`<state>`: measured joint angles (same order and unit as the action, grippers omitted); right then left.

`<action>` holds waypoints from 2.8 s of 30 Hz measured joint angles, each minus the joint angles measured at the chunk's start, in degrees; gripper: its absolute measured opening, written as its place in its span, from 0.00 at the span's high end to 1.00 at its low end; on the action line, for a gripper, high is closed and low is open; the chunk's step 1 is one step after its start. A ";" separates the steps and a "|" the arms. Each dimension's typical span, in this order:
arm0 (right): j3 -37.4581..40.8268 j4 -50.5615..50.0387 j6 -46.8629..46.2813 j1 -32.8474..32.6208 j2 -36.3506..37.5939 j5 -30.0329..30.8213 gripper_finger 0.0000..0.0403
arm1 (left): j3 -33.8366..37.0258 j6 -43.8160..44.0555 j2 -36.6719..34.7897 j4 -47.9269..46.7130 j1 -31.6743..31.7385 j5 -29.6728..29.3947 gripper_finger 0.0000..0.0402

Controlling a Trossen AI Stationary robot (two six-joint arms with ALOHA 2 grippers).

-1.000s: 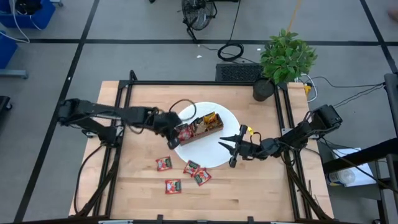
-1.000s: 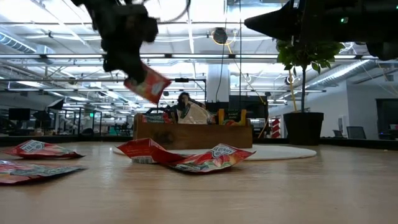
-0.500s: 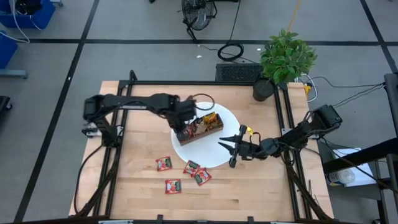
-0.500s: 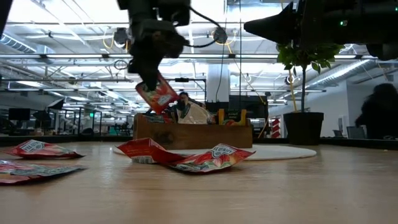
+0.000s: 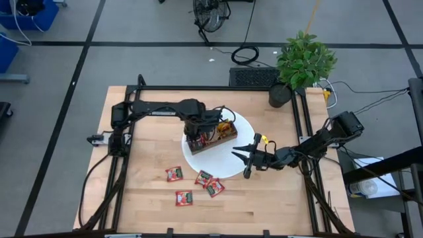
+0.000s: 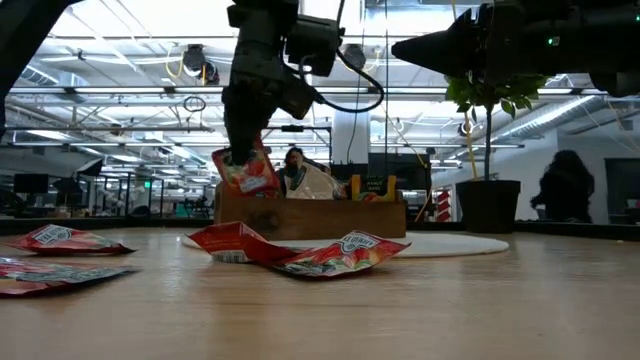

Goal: Pick & Place Tea
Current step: Put the red tea bag into the left section of the wooden organizer

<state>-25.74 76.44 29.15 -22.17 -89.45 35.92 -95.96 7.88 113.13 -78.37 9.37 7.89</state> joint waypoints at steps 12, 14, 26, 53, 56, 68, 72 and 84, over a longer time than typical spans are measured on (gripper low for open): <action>0.00 0.00 0.00 0.00 0.00 0.00 0.86 | -0.04 -1.29 0.17 0.37 0.00 1.66 0.99; 0.00 -0.02 0.00 0.00 0.00 0.00 0.86 | -0.04 -1.16 0.17 1.30 -0.01 1.65 0.98; 0.00 -0.02 0.00 0.00 0.00 0.01 0.86 | -0.02 2.09 0.17 1.35 -0.02 1.30 0.92; 0.04 -2.91 -4.85 -0.43 -0.02 -0.38 0.86 | 0.14 9.82 -14.68 2.93 -0.50 -16.01 0.62; -0.52 -8.42 -8.96 -0.11 -0.02 -6.36 0.86 | 1.80 9.41 -20.25 12.10 -4.67 -22.50 0.62; -28.07 -65.90 -11.48 10.86 -1.57 -26.14 0.98 | 27.72 -11.65 -39.06 58.86 -25.30 -37.00 0.62; -29.30 -63.18 -7.97 15.68 -4.30 -33.15 1.00 | 37.89 -14.03 -43.76 69.77 -28.03 -36.99 0.62; -55.07 -86.08 1.66 23.47 -21.36 -41.94 1.00 | 43.48 -20.83 -51.81 74.66 -29.90 -40.64 0.62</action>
<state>-80.81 -9.63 30.80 1.30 -110.81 -6.02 -52.49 -12.94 61.32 -3.71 -20.53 -32.76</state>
